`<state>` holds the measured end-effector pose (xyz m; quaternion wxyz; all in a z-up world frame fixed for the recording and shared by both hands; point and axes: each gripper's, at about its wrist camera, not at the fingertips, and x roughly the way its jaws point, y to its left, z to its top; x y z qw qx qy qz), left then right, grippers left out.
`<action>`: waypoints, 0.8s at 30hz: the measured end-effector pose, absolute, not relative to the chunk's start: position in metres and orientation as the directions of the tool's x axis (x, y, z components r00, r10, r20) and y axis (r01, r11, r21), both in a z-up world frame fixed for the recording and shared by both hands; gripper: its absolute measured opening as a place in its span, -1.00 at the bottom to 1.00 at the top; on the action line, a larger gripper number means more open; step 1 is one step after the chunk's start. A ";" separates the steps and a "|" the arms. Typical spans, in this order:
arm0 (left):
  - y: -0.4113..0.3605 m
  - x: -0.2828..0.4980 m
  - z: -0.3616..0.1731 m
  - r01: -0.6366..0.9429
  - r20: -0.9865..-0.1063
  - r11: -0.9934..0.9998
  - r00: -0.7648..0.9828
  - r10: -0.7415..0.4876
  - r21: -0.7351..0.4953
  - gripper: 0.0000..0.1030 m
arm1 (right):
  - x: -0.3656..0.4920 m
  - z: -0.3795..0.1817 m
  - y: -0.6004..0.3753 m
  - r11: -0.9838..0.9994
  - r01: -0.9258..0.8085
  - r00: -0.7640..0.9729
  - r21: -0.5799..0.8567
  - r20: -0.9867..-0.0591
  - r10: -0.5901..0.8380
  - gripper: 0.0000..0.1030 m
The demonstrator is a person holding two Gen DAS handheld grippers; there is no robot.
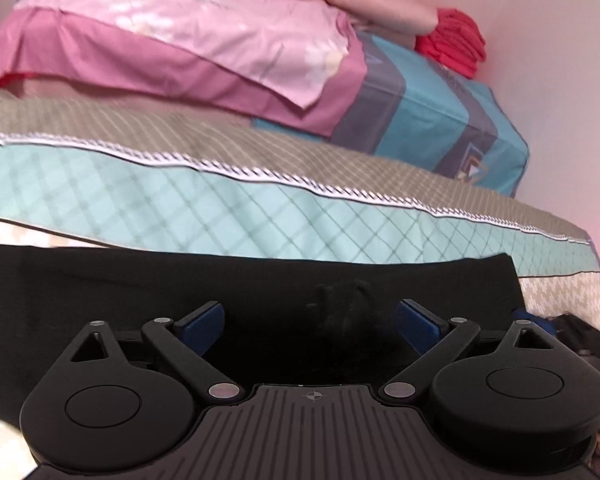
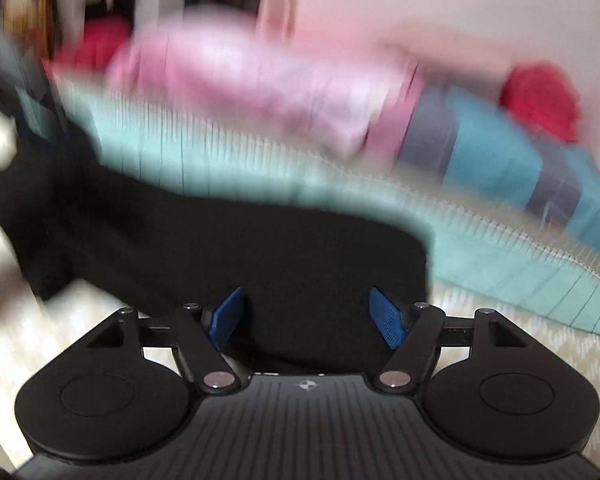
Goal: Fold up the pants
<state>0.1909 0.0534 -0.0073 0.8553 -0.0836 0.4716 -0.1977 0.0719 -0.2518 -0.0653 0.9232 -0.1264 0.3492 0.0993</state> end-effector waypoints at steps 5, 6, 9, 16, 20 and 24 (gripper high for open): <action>0.084 0.161 0.001 0.148 -0.798 0.971 0.553 -0.239 -0.188 1.00 | 0.060 -0.042 -0.240 0.960 -0.243 0.811 -0.140 -0.571 0.122 0.66; 0.091 0.155 0.000 0.100 -0.813 0.985 0.556 -0.172 -0.139 1.00 | 0.065 -0.048 -0.233 0.947 -0.290 0.770 -0.136 -0.621 0.146 0.65; 0.114 0.140 -0.008 -0.038 -0.851 0.999 0.524 0.029 0.011 1.00 | 0.071 -0.056 -0.202 0.864 -0.402 0.725 -0.303 -0.681 0.099 0.51; 0.204 0.079 -0.012 -0.301 -0.843 0.953 0.512 0.167 0.005 1.00 | 0.064 -0.006 -0.096 0.760 -0.564 0.762 -0.324 -0.558 0.328 0.65; 0.245 0.049 -0.023 -0.420 -0.859 0.907 0.474 0.193 -0.027 1.00 | 0.063 -0.017 0.001 0.663 -0.678 0.694 -0.318 -0.575 0.434 0.70; 0.269 0.020 -0.027 -0.475 -0.864 0.880 0.452 0.220 -0.024 1.00 | 0.064 -0.046 0.084 0.581 -0.728 0.654 -0.363 -0.620 0.433 0.68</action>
